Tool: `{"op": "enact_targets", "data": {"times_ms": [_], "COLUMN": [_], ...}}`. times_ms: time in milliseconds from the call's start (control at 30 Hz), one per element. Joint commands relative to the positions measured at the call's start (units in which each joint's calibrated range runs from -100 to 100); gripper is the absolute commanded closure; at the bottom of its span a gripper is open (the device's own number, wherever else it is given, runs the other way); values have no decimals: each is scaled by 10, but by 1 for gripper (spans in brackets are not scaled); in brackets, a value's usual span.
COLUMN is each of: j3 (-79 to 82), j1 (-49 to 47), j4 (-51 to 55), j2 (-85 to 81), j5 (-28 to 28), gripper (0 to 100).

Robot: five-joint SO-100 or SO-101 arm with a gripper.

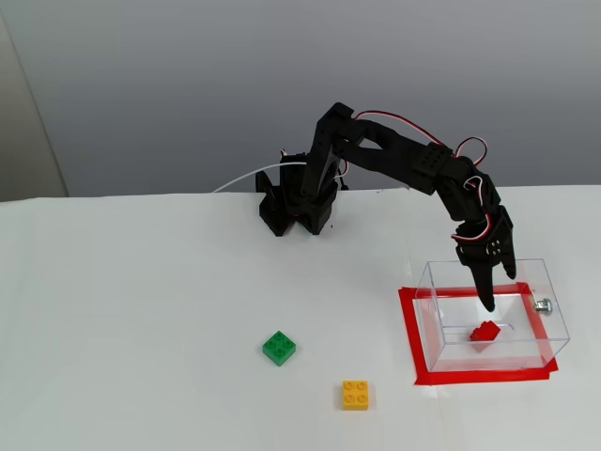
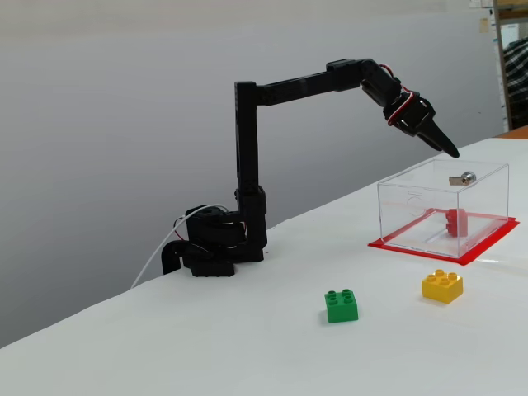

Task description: Pick the red lego brick and place it into the transparent box

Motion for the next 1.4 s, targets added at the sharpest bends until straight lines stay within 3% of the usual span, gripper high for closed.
{"op": "enact_targets", "data": {"times_ms": [0,133,667,833,1367], "j3": [-25,-19,-17,-17,-16], "j1": [-3,2,104,154,427], "j4": [1,1,5,48,154], "j2": [-18,-37,-164,-221,-461], "j5": [-1,-1,3,3,-1], "gripper": [86,99,99,99,99]}}
